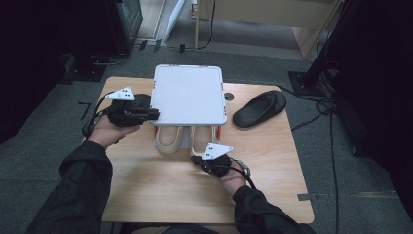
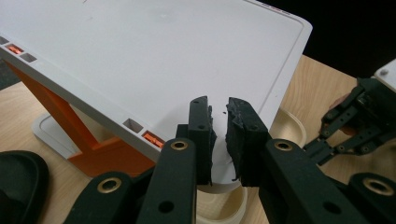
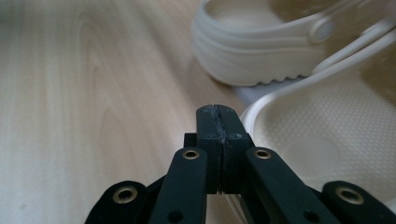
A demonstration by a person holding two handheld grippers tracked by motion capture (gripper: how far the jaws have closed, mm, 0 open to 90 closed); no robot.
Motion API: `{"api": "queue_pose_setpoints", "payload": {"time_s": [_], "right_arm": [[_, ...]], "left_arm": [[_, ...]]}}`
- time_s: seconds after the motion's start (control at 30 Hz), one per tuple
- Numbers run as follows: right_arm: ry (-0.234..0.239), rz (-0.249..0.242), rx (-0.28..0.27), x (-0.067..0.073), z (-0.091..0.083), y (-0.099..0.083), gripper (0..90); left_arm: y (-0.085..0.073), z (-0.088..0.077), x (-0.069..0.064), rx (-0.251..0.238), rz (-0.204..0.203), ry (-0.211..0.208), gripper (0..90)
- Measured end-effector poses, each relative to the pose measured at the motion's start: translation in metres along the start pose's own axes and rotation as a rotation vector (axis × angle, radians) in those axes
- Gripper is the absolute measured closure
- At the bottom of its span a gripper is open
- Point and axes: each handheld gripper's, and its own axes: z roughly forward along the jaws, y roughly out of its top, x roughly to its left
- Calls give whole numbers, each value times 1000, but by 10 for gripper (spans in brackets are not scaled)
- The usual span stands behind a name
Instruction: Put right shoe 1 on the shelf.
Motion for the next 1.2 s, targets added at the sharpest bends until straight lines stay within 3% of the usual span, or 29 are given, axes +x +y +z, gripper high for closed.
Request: {"api": "queue_pose_setpoints", "payload": {"time_s": [0.17,0.43,0.63,0.8,1.2], "right_arm": [[-10,40,-7,-13,2,2,884],[2,11,31,-2,-16,-5,878],[-13,30,83,-6,-28,-16,878],[-57,72,88,-17,-23,-18,897],[-85,71,41,-25,-7,-13,898]], "left_arm": [[0,0,0,-1,-3,-2,800],[0,0,0,-1,-1,3,801],[0,0,0,0,-3,1,801],[0,0,0,-3,-10,-2,802],[-1,0,1,-5,-13,-8,801]]}}
